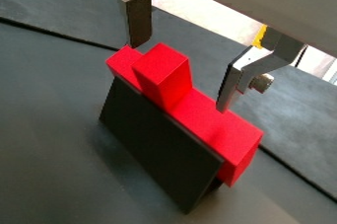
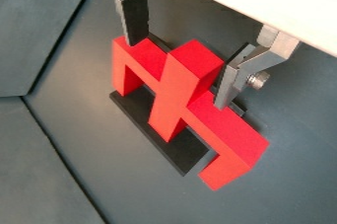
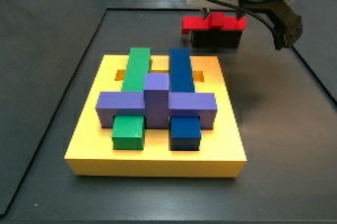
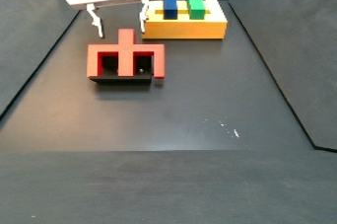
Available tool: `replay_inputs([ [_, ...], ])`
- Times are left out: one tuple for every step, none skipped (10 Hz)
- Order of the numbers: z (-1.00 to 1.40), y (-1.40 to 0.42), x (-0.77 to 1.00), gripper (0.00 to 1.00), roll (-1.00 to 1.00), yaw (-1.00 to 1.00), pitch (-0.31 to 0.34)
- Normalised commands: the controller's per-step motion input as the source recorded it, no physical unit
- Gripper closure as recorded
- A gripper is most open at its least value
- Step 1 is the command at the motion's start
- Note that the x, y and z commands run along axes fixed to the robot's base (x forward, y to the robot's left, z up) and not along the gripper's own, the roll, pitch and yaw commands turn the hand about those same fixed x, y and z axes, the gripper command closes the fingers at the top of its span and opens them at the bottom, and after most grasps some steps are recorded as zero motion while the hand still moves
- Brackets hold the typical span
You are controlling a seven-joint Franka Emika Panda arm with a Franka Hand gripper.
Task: Pick up the red object. Move up. Place the red object on the fixture. Regrasp the red object. Move to above the board. Insert the red object.
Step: Regrasp the red object.
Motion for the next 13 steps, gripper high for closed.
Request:
replay_inputs([
  [-0.2, 0.0, -0.01, 0.0, 0.0, -0.07, 0.0],
  [-0.12, 0.0, -0.09, 0.0, 0.0, -0.09, 0.0],
  [-0.07, 0.04, -0.03, 0.0, 0.0, -0.17, 0.0],
  [-0.01, 0.07, 0.0, 0.0, 0.0, -0.21, 0.0],
  [0.0, 0.09, 0.0, 0.0, 0.0, -0.17, 0.0],
  [-0.04, 0.09, -0.06, 0.0, 0.0, -0.07, -0.109],
  [-0.04, 0.13, -0.07, 0.0, 0.0, -0.06, -0.106],
  [-0.13, 0.04, -0.13, 0.0, 0.02, 0.0, -0.297],
  [-0.12, 0.0, -0.06, 0.0, 0.09, 0.0, -0.351],
  [-0.09, 0.0, 0.0, 0.0, 0.13, 0.0, -0.306],
  [-0.05, 0.0, 0.0, 0.0, 0.16, -0.01, -0.243],
  [0.0, 0.0, 0.0, 0.0, 0.13, -0.04, -0.146],
  [0.0, 0.01, 0.04, 0.0, 0.08, -0.17, 0.0],
])
